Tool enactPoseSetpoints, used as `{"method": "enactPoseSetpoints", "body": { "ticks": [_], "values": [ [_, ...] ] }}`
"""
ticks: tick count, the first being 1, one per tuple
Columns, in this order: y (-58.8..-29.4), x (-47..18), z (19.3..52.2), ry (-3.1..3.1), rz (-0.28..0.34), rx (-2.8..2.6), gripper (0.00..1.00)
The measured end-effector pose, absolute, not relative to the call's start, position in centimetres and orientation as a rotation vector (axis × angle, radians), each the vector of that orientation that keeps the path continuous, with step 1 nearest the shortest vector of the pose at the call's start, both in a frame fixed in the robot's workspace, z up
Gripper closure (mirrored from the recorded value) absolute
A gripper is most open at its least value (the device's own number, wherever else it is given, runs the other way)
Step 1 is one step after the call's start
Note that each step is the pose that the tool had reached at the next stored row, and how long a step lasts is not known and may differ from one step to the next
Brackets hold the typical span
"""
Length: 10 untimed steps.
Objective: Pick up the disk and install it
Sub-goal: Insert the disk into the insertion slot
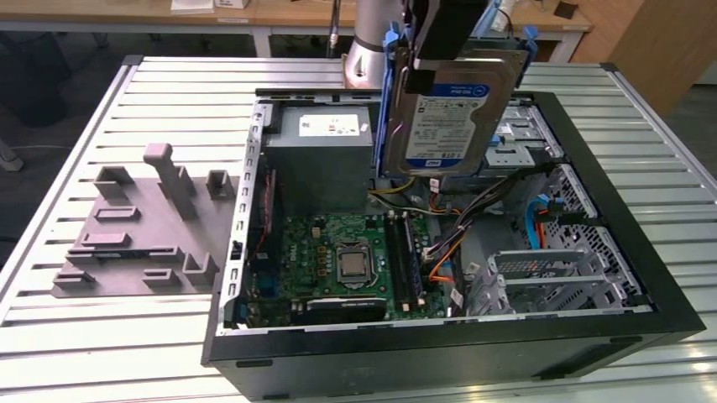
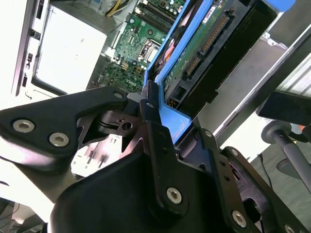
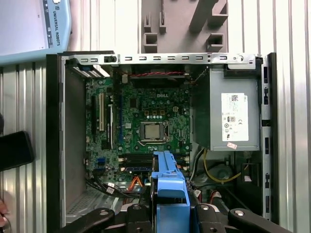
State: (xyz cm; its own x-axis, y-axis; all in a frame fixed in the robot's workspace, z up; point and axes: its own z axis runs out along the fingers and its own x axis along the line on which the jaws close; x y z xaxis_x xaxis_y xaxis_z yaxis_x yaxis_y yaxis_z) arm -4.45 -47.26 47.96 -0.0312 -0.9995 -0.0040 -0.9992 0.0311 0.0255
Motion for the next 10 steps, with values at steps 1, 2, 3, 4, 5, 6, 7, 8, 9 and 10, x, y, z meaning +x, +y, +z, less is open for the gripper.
{"method": "enactPoseSetpoints", "body": {
  "ticks": [1,2,3,4,5,6,7,8,9,10],
  "values": [
    [-47.36,-4.44,47.96,-2.245,-0.033,2.176,0.64],
    [-47.44,-4.45,47.96,-2.245,-0.033,2.176,0.64],
    [-47.49,-4.45,47.96,-2.245,-0.033,2.176,0.64],
    [-47.49,-4.45,47.96,-2.245,-0.033,2.176,0.64],
    [-47.49,-4.45,47.95,-2.245,-0.033,2.176,0.64],
    [-47.49,-4.45,47.96,-2.245,-0.033,2.176,0.64],
    [-47.5,-4.45,47.96,-2.245,-0.033,2.176,0.64],
    [-47.5,-4.44,47.96,-2.245,-0.033,2.176,0.64],
    [-47.5,-4.26,47.95,-2.245,-0.033,2.176,0.64],
    [-47.51,-4.08,47.94,-2.245,-0.034,2.176,0.64]
  ]
}}
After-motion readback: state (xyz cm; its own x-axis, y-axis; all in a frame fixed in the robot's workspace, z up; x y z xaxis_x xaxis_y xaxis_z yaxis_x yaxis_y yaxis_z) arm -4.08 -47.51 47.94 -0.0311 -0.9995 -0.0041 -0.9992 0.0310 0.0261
